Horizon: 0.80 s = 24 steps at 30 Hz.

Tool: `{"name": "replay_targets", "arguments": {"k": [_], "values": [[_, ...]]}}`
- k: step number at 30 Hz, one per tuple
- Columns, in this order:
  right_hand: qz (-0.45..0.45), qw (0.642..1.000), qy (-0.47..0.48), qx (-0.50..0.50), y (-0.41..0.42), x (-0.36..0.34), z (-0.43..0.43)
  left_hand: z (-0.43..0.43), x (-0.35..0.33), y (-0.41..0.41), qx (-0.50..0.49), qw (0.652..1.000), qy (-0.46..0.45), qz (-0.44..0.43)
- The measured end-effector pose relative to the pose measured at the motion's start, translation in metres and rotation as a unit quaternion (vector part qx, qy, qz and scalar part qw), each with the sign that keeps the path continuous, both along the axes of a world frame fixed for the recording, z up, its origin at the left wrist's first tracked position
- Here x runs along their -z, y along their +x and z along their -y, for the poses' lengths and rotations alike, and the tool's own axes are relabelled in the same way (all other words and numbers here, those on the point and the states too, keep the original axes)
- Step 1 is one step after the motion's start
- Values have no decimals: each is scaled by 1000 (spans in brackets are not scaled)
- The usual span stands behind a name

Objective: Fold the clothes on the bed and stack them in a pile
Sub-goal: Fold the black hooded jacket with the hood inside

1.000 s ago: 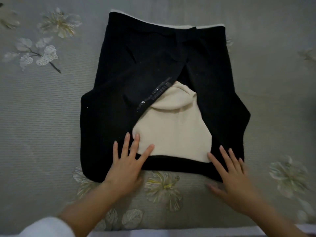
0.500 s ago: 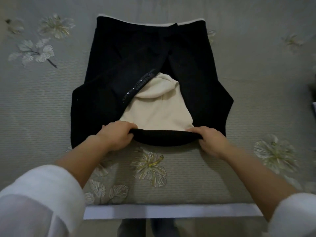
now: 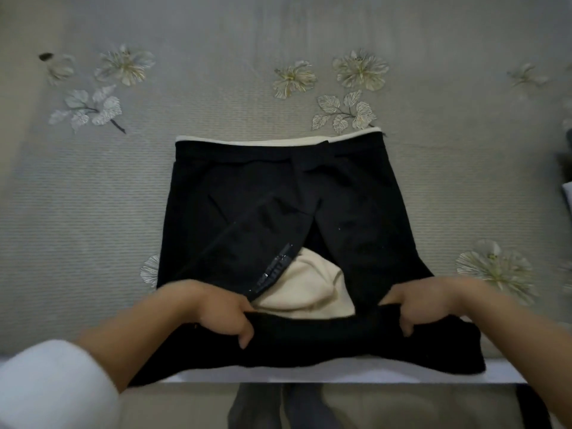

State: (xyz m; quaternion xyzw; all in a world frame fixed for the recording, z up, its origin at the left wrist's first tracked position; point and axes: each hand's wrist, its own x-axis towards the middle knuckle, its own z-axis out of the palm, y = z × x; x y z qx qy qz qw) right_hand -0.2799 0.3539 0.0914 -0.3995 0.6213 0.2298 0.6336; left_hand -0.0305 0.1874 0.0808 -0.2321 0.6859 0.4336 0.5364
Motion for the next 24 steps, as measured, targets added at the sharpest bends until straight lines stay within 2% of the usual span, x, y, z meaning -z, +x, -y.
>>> {"name": "replay_targets", "arguments": {"k": [4, 9, 12, 17, 21, 24], "values": [[-62, 989, -135, 16, -33, -22, 41, 57, -17, -19, -13, 995, -45, -84], [-197, 940, -275, -32, -63, -20, 103, 127, -18, -47, 45, 968, -201, -143], [-277, 911, -294, -86, -69, -8, 134, 151, -5, -63, 72, 949, -267, -152], [-378, 848, -324, -180, -92, 15, 179, 203, 18, -87, 138, 884, -409, -181], [-446, 794, -358, -206, -112, 34, 210, 241, 35, -103, 105, 845, -467, -237], [-481, 781, -370, -151, -118, 57, 219, 242, 57, -108, 54, 807, -522, -271]]}}
